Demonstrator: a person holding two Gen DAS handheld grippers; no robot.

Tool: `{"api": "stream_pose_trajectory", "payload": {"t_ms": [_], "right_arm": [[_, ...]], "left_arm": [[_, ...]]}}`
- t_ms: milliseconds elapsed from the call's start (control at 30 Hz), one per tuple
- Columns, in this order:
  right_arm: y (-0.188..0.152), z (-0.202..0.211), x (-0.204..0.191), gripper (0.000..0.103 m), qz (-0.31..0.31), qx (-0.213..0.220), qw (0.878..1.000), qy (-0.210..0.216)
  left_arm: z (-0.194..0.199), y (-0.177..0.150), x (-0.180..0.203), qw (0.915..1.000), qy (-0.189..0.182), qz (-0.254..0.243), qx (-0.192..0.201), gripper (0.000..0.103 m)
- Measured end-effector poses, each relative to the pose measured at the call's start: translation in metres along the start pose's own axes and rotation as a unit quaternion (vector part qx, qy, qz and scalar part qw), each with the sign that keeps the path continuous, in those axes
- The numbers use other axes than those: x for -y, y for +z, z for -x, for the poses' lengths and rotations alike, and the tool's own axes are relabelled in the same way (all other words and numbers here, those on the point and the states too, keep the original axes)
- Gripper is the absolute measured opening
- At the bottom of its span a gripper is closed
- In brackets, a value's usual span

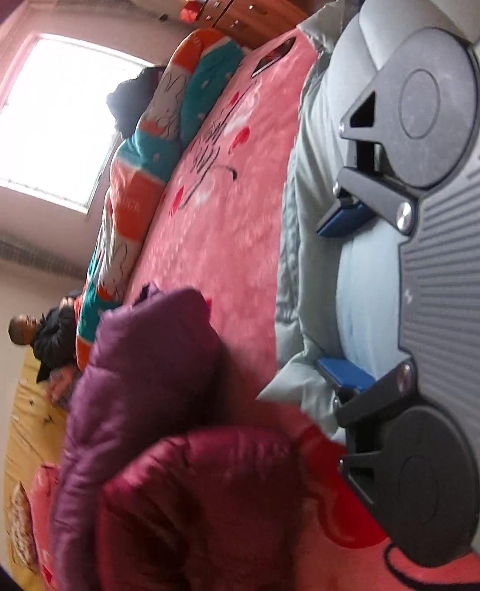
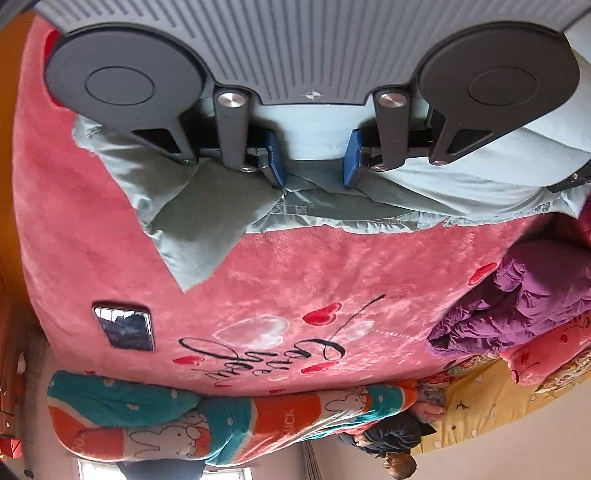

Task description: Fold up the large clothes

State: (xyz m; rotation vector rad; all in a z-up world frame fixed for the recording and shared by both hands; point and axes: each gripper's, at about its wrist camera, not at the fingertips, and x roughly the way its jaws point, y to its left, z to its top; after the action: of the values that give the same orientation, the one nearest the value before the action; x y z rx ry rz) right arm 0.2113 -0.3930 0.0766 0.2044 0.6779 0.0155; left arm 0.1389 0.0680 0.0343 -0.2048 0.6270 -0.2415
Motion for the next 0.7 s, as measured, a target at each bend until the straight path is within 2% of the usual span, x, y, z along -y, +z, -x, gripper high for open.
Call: {"api": "stream_pose_trajectory", "payload": {"t_ms": [267, 567, 667, 700], "right_arm": [[-0.009, -0.008, -0.008, 0.039, 0.027, 0.015, 0.999, -0.012], [-0.009, -0.008, -0.012, 0.041, 0.041, 0.031, 0.998, -0.022], [-0.007, -0.006, -0.009, 0.045, 0.036, 0.033, 0.999, -0.013], [-0.006, -0.003, -0.008, 0.053, 0.031, 0.037, 0.999, -0.003]], "left_arm": [[-0.009, -0.008, -0.006, 0.9999, -0.004, 0.009, 0.008, 0.075], [-0.012, -0.001, 0.003, 0.9998, 0.017, -0.013, -0.002, 0.077], [-0.005, 0.009, 0.009, 0.9992, 0.036, -0.011, -0.015, 0.078], [0.000, 0.013, 0.011, 0.9992, 0.038, -0.002, -0.013, 0.078]]}}
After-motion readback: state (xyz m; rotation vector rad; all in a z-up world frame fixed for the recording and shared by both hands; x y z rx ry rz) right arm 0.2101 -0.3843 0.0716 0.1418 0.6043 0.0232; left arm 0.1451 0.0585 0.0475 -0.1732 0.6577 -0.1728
